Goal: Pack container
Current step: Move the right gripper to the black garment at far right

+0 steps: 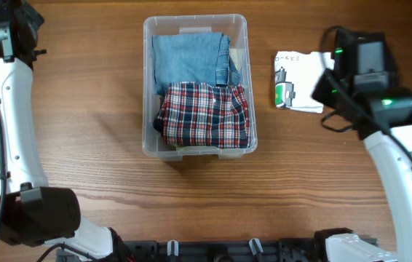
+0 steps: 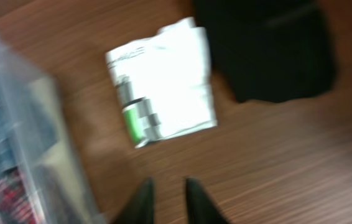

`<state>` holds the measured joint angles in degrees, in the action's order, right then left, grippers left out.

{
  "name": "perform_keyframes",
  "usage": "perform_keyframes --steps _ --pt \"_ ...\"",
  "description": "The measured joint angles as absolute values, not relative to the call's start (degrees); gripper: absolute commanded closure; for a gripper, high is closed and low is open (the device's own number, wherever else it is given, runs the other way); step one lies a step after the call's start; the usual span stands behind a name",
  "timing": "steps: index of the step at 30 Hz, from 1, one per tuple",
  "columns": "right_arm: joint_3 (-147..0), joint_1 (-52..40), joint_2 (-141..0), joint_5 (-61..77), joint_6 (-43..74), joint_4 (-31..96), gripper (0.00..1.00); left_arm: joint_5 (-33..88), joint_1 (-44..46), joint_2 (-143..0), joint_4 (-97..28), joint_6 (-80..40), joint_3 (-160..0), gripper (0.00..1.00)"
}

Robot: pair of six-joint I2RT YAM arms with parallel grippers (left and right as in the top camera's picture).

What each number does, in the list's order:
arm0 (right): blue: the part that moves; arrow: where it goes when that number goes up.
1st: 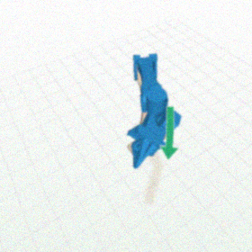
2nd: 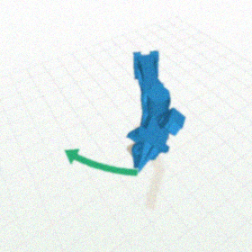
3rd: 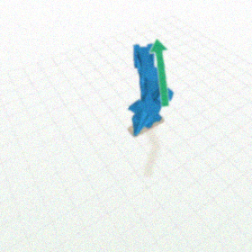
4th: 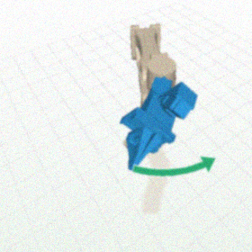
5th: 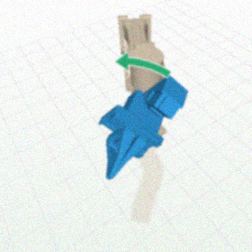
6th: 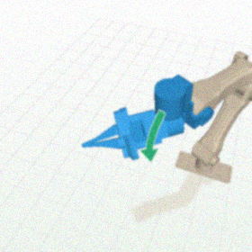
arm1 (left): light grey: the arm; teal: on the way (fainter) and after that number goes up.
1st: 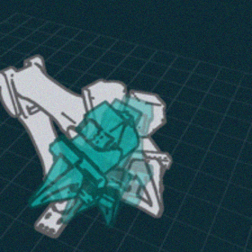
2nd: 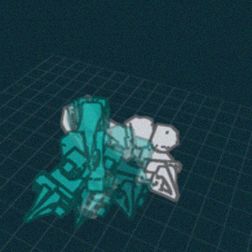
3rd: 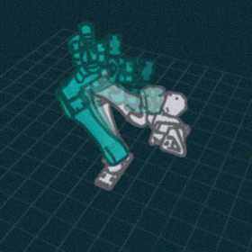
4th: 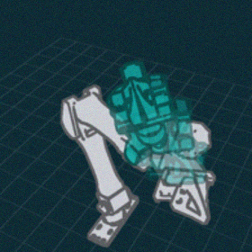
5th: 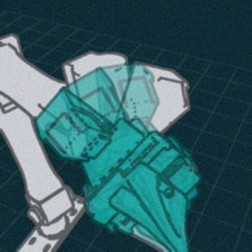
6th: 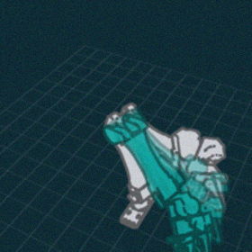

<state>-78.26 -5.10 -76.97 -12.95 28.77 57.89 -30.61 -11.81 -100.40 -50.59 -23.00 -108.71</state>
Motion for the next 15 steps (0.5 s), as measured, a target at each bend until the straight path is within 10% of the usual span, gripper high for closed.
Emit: perform_keyframes --steps 15 --pt "-78.3 22.5 -83.5 -2.7 28.2 50.2 0.60 -30.6 -11.8 -100.4 -50.6 -23.0 -108.7 0.00"
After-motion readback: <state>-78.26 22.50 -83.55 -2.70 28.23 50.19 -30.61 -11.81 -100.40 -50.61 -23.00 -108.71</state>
